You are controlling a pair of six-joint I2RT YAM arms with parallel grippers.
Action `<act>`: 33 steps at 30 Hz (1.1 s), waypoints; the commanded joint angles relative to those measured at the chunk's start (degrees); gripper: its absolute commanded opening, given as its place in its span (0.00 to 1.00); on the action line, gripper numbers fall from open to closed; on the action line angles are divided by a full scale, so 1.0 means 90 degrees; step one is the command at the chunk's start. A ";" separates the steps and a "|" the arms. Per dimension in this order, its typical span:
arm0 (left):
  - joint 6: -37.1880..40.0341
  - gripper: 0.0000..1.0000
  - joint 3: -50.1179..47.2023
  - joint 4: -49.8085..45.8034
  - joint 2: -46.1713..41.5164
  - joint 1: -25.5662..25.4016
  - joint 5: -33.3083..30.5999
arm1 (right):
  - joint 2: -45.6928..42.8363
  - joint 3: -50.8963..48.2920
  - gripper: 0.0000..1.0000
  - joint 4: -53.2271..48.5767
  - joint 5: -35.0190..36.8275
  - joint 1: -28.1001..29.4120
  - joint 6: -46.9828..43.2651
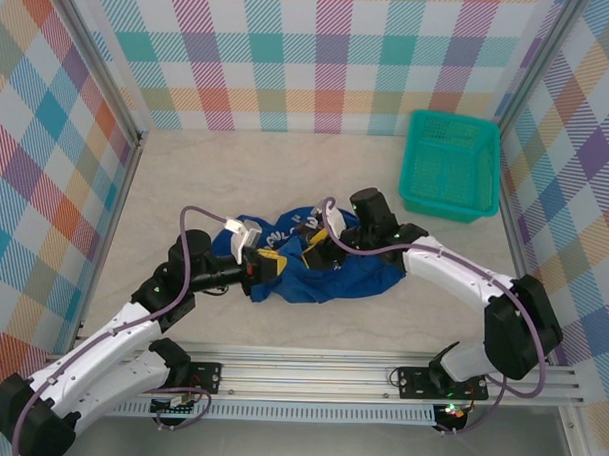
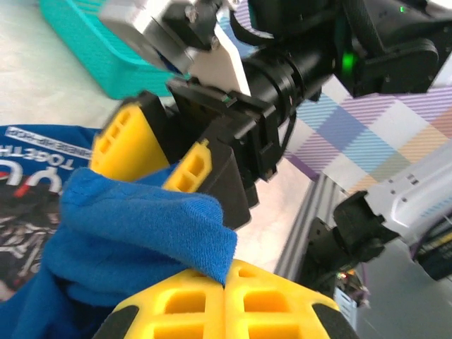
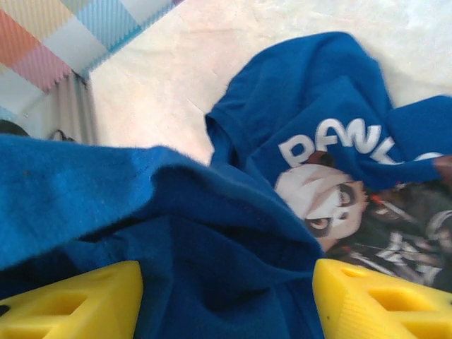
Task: Fold the inside-out t-shirt
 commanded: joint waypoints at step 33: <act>-0.0611 0.50 0.0591 -0.2980 0.2270 -0.0581 -0.2585 | -0.0466 -0.2297 0.00 0.1945 0.1593 0.1905 0.0705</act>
